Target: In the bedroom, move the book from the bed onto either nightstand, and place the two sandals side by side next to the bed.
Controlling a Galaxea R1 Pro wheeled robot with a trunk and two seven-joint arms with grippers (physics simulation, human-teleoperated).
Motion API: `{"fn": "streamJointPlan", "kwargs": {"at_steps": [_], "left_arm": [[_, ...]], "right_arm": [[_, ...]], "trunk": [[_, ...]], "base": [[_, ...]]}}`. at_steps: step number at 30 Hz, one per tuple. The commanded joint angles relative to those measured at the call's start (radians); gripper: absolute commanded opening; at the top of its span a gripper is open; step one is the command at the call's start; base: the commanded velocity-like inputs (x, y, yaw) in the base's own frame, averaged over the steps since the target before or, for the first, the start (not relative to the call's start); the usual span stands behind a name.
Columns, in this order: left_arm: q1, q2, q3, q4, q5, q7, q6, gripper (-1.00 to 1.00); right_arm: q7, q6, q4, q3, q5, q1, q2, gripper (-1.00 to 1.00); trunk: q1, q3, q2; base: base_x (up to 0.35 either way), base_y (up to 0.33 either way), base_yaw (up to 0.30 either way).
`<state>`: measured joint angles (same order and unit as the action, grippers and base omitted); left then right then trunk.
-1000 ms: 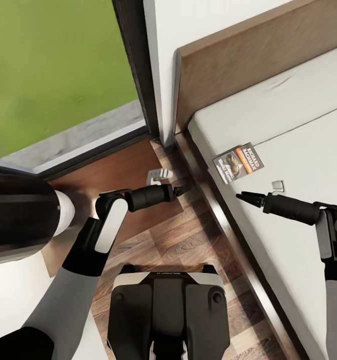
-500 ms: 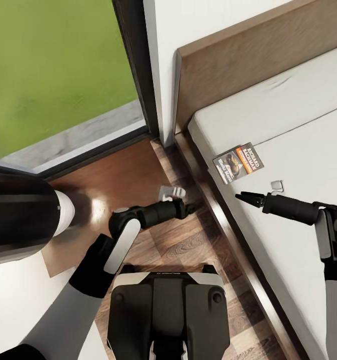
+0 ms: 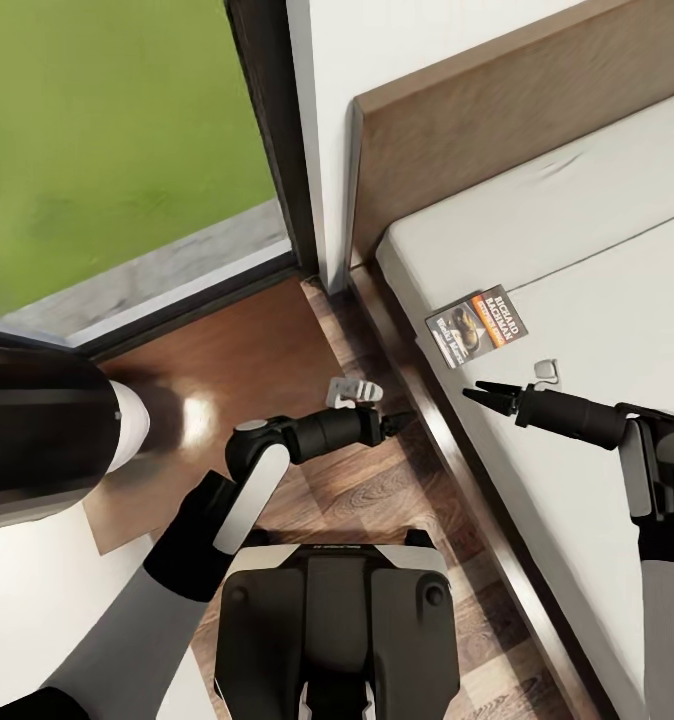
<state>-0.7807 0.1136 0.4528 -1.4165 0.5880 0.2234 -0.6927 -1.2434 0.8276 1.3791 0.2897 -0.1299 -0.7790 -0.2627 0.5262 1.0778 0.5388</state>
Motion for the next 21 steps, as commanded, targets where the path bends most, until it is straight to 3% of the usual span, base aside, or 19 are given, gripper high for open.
{"fn": "streamJointPlan", "kwargs": {"at_steps": [1, 5, 6, 21], "left_arm": [[0.000, 0.001, -0.001, 0.007, 0.001, 0.002, 0.000, 1.00], [0.000, -0.002, -0.001, 0.049, 0.000, 0.003, 0.055, 1.00], [0.000, -0.005, -0.002, 0.064, 0.003, 0.004, 0.080, 1.00], [0.000, -0.005, -0.008, 0.120, 0.002, 0.005, 0.089, 1.00]], "right_arm": [[-0.001, 0.006, 0.000, -0.001, -0.004, 0.000, 0.001, 1.00], [0.000, 0.005, 0.000, -0.036, -0.003, 0.000, 0.005, 1.00], [0.001, 0.002, 0.000, -0.060, -0.002, 0.000, 0.019, 1.00], [0.004, -0.017, -0.003, -0.072, -0.002, 0.000, 0.025, 1.00]], "trunk": [[0.000, 0.001, 0.001], [0.000, 0.001, 0.001], [0.000, 0.001, 0.001], [0.000, 0.001, 0.001]], "base": [[0.000, 0.000, 0.000], [0.000, 0.000, 0.000], [0.000, 0.000, 0.000], [0.000, 0.000, 0.000]]}}
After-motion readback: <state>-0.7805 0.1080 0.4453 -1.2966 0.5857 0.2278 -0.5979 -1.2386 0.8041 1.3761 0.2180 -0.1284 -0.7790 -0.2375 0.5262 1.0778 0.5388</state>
